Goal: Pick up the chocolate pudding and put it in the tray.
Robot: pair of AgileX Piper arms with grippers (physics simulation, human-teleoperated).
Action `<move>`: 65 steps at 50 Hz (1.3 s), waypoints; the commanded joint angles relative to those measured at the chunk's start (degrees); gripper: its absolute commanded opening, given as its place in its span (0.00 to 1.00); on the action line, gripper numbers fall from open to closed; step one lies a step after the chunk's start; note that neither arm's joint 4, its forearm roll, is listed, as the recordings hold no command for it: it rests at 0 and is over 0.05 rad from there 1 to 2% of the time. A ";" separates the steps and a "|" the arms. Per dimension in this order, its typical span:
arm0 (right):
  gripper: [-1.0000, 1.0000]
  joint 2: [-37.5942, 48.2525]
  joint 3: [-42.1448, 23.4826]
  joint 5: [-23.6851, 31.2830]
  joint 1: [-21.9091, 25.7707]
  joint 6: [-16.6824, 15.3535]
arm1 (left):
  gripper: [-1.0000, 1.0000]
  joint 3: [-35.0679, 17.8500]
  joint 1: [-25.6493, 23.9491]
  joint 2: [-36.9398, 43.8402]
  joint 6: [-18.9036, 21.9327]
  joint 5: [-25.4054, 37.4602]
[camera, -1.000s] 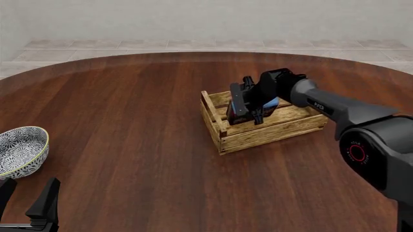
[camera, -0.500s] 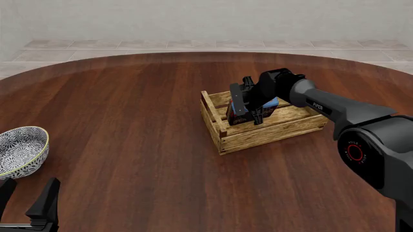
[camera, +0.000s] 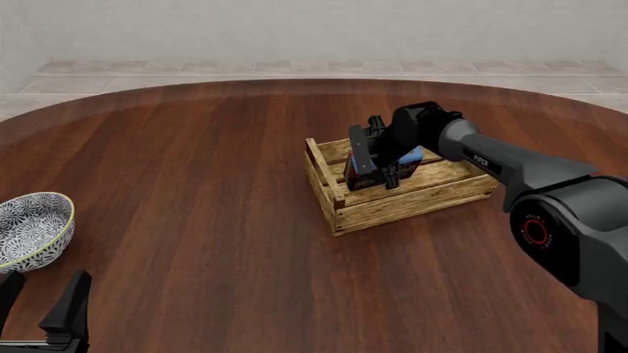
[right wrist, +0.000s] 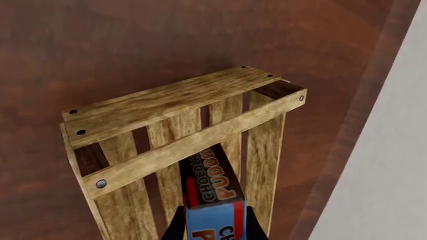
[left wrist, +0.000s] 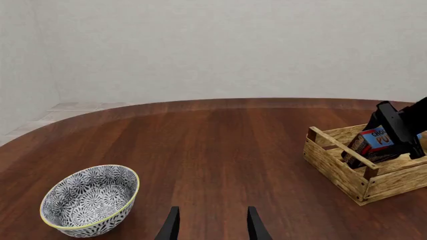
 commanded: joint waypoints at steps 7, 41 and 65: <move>0.00 2.27 -1.71 1.39 1.30 2.68 | 1.00 0.00 0.01 -0.01 0.00 0.00; 1.00 3.14 -8.43 3.77 1.86 4.78 | 1.00 0.00 0.00 0.02 0.01 0.00; 1.00 -2.83 -7.83 7.42 2.12 5.69 | 1.00 0.00 0.00 0.00 0.00 0.00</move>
